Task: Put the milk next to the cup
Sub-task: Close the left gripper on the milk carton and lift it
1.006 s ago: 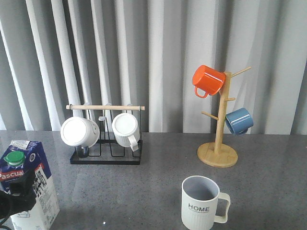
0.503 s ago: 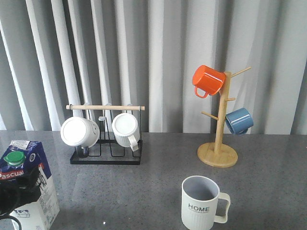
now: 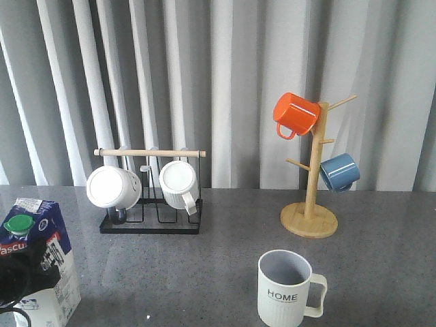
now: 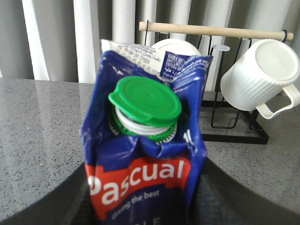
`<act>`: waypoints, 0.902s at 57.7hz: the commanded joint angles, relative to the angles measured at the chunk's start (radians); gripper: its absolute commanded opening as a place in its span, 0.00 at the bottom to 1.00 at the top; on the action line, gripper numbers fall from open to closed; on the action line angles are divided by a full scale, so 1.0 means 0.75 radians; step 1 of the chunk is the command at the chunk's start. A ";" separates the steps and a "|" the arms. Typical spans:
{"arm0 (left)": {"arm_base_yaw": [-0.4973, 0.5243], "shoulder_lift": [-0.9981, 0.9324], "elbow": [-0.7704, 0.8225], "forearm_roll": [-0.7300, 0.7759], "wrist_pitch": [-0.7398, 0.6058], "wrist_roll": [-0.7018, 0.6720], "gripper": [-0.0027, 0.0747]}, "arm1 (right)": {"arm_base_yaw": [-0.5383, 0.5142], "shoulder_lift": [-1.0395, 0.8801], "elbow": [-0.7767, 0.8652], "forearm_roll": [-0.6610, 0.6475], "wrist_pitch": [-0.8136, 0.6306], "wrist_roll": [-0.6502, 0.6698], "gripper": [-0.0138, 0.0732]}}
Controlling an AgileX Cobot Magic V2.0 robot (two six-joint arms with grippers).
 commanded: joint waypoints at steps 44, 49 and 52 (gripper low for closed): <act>-0.006 -0.126 -0.041 0.003 -0.149 -0.043 0.03 | -0.004 -0.006 -0.043 -0.077 0.024 -0.002 0.15; -0.006 -0.194 -0.041 0.006 -0.115 -0.131 0.03 | -0.004 -0.006 -0.043 -0.077 0.024 -0.002 0.15; -0.006 -0.249 -0.041 0.034 -0.086 -0.195 0.03 | -0.004 -0.006 -0.043 -0.077 0.024 -0.002 0.15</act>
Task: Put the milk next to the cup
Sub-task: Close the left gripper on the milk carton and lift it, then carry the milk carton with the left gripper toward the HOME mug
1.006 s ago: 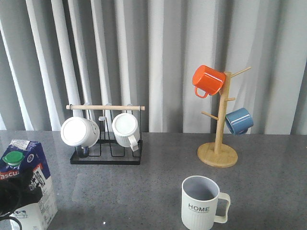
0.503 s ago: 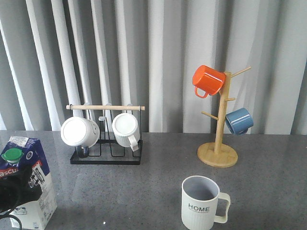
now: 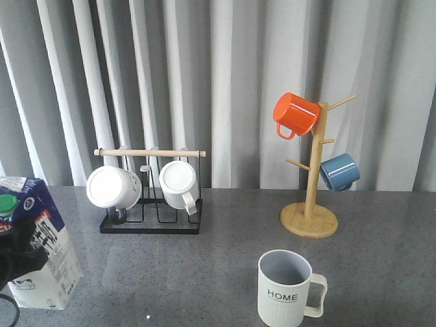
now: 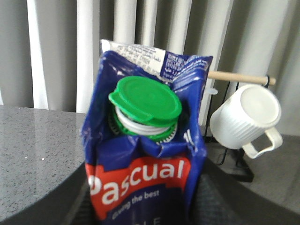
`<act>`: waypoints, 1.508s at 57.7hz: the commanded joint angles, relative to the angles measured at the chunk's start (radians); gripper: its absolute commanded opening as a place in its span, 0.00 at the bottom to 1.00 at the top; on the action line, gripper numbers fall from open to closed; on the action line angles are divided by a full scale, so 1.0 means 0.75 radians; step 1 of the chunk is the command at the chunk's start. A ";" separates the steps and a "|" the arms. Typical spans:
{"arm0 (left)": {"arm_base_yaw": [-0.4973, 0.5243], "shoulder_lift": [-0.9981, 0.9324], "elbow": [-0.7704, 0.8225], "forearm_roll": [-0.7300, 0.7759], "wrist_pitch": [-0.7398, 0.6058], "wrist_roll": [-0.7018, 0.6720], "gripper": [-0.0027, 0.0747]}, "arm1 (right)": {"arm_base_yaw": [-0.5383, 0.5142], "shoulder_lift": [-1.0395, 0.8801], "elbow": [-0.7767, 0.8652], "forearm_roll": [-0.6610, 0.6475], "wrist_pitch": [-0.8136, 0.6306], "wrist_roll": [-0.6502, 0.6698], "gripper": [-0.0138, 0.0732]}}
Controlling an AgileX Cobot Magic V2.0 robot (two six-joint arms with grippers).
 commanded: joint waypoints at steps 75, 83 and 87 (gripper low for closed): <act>-0.006 -0.355 -0.041 -0.430 0.415 0.224 0.03 | -0.004 -0.006 -0.043 -0.078 0.024 -0.002 0.15; -0.076 -0.355 -0.041 -0.890 0.346 0.711 0.03 | -0.004 -0.006 -0.043 -0.078 0.024 -0.002 0.15; -0.171 -0.355 -0.041 -1.081 0.255 0.920 0.03 | -0.004 -0.006 -0.043 -0.078 0.024 -0.002 0.15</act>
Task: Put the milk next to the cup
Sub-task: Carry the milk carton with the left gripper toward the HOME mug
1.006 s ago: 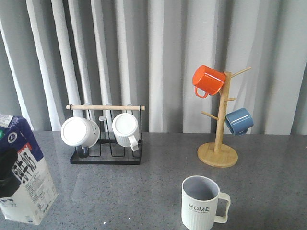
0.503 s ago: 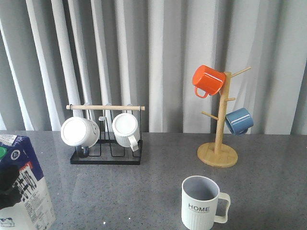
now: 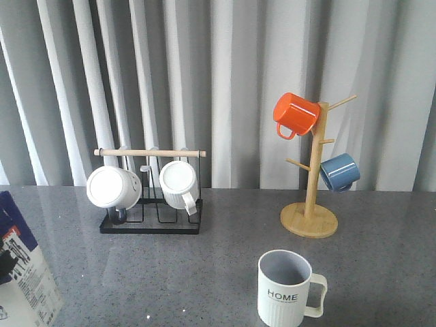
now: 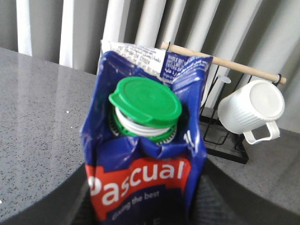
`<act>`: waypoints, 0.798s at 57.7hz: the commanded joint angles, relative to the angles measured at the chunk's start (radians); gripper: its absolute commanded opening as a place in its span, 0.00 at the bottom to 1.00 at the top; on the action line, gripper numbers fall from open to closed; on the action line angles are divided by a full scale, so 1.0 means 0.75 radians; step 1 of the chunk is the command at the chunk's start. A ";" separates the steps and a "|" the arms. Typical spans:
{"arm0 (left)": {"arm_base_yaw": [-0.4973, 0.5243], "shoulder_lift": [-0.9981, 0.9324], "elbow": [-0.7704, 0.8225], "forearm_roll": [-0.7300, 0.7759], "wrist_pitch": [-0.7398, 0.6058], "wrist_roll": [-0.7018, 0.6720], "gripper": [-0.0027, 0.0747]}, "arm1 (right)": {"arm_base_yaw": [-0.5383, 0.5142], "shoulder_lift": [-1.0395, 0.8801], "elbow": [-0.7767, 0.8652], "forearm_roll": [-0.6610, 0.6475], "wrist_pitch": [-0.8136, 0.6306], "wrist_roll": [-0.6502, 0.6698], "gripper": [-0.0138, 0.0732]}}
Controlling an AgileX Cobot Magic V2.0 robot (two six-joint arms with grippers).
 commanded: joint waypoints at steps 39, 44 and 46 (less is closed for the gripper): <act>-0.881 0.377 -0.414 -0.848 -0.875 0.723 0.03 | -0.004 -0.006 -0.043 -0.078 0.024 -0.002 0.15; -0.936 0.460 -0.495 -0.848 -0.883 0.767 0.03 | -0.004 -0.006 -0.043 -0.078 0.024 -0.002 0.15; -0.956 0.494 -0.528 -0.852 -0.890 0.780 0.03 | -0.004 -0.006 -0.043 -0.078 0.024 -0.002 0.15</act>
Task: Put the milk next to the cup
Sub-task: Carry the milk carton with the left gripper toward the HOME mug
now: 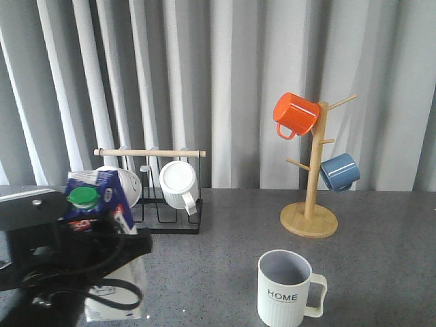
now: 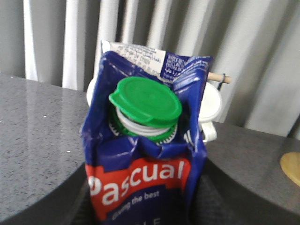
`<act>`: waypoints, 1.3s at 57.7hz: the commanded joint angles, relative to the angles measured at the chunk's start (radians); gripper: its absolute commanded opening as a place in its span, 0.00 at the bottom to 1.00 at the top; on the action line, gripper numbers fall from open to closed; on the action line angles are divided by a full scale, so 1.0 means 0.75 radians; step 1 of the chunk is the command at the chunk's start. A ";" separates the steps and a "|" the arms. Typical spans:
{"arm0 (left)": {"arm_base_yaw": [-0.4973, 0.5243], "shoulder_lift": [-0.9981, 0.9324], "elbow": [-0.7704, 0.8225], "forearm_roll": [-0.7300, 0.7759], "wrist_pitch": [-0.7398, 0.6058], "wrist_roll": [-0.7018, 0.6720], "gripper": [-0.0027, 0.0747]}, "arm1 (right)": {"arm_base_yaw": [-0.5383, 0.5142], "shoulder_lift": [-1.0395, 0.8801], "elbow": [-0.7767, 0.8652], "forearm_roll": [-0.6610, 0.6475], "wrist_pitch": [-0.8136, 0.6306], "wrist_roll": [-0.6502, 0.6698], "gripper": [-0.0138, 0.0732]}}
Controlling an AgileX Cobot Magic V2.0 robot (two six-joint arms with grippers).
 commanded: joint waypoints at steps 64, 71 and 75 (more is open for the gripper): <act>-0.209 0.615 -0.669 -0.062 -0.105 0.181 0.03 | -0.004 -0.006 -0.043 -0.078 0.026 -0.002 0.15; -0.209 0.626 -0.669 -0.066 -0.106 0.139 0.03 | -0.004 -0.006 -0.043 -0.078 0.024 -0.002 0.15; -0.209 0.626 -0.669 -0.066 -0.105 0.082 0.03 | -0.004 -0.006 -0.043 -0.078 0.024 -0.002 0.15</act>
